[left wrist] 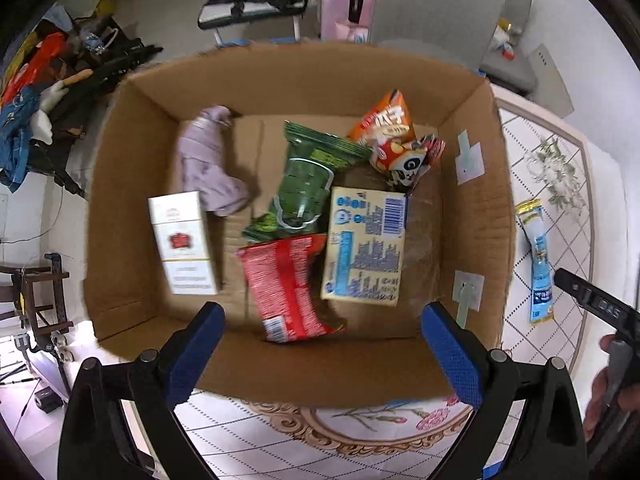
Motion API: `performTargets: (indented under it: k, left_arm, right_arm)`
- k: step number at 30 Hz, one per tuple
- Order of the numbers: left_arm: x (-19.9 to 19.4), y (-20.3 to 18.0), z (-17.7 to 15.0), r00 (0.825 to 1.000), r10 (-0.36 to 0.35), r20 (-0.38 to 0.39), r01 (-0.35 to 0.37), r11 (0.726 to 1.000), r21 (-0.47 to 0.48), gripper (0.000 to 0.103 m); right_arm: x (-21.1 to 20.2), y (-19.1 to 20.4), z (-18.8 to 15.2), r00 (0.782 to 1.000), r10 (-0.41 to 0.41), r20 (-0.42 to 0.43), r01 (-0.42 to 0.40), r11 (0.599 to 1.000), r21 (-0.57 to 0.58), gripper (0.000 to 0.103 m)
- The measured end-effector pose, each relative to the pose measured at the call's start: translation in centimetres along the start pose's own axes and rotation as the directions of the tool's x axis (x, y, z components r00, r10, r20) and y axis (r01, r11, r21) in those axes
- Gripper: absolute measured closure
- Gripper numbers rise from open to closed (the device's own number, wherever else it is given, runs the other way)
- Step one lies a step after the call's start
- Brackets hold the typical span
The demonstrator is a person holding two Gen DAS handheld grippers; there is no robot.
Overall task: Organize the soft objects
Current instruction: 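Reach the right tool to the blue tube and grasp it, then carry the blue tube into the box and open the right tool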
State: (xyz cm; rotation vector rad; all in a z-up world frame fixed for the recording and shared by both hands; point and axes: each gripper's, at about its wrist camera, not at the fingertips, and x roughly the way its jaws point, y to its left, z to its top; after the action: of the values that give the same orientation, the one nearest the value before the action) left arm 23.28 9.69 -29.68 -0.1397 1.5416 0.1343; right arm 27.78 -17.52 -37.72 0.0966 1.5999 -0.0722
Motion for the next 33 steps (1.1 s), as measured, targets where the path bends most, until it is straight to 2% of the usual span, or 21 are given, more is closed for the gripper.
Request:
performTargets:
  k: [3, 5, 7, 8, 9, 10, 12, 13, 14, 18, 22, 26, 28, 33]
  left_arm:
    - [1.3, -1.1, 0.8, 1.0, 0.023, -0.012, -0.023, 1.0, 0.017, 0.002]
    - [1.9, -1.7, 1.1, 0.999, 0.032, -0.023, -0.032, 0.999, 0.029, 0.002]
    - [2.3, -2.3, 1.4, 0.999, 0.045, -0.028, -0.043, 0.998, 0.046, 0.002]
    - [2.5, -2.5, 1.4, 0.998, 0.048, -0.032, -0.046, 0.998, 0.051, 0.002]
    - [2.6, -2.6, 1.4, 0.998, 0.046, -0.035, -0.044, 0.997, 0.056, 0.002]
    - [2.7, -2.8, 1.4, 0.998, 0.043, -0.038, -0.041, 0.997, 0.058, 0.002]
    - [2.7, -2.9, 1.3, 0.998, 0.043, -0.04, -0.04, 0.997, 0.06, 0.002]
    - [2.7, -2.9, 1.2, 0.998, 0.039, -0.04, -0.037, 0.998, 0.059, 0.002]
    - [2.6, -2.8, 1.2, 0.999, 0.035, -0.04, -0.032, 0.998, 0.058, 0.002]
    - [2.0, -2.4, 0.9, 0.999, 0.024, -0.031, -0.023, 0.999, 0.049, 0.002]
    - [0.3, -1.7, 0.5, 1.0, -0.005, -0.016, 0.005, 0.999, 0.034, 0.002]
    - [-2.4, -0.5, -0.1, 0.999, -0.03, 0.014, 0.03, 0.999, 0.022, 0.002]
    - [-4.0, 0.4, -0.4, 0.998, -0.049, 0.035, 0.048, 0.999, 0.013, 0.002]
    - [-5.9, 3.0, -0.4, 0.996, -0.051, 0.07, 0.052, 0.999, -0.008, 0.002]
  right_arm:
    - [3.6, -1.0, 1.2, 0.998, -0.006, -0.061, 0.007, 1.0, 0.025, 0.009]
    - [5.1, -1.2, 1.8, 0.998, -0.004, -0.069, 0.005, 1.0, 0.028, 0.011]
    - [6.0, -1.1, 2.2, 0.997, -0.023, -0.075, 0.025, 0.999, 0.02, 0.019]
    - [6.5, -1.2, 2.3, 0.996, -0.026, -0.087, 0.028, 0.999, 0.021, 0.031]
    - [6.9, -1.2, 2.4, 0.995, -0.017, -0.098, 0.02, 0.999, 0.031, 0.047]
    - [7.0, -1.3, 2.5, 0.994, -0.028, -0.102, 0.032, 0.999, 0.036, 0.051]
    - [6.8, -1.3, 2.6, 0.995, -0.046, -0.091, 0.051, 0.997, 0.049, 0.075]
    - [6.7, -1.2, 2.5, 0.993, -0.054, -0.101, 0.059, 0.997, 0.05, 0.083]
    - [6.6, -1.1, 2.4, 0.992, -0.059, -0.108, 0.065, 0.996, 0.054, 0.085]
    - [4.5, -0.8, 1.4, 0.996, -0.025, -0.085, 0.031, 0.997, 0.075, 0.087]
    - [-0.2, 0.7, 0.0, 0.996, 0.08, -0.031, -0.078, 0.994, 0.071, 0.088]
    - [-7.2, 5.2, -2.5, 0.983, 0.179, 0.047, -0.177, 0.983, -0.04, 0.088]
    - [-9.5, 7.5, -3.3, 0.977, 0.204, 0.059, -0.198, 0.976, -0.088, 0.088]
    - [-12.5, 12.9, -4.8, 0.966, 0.252, 0.054, -0.241, 0.957, -0.164, 0.087]
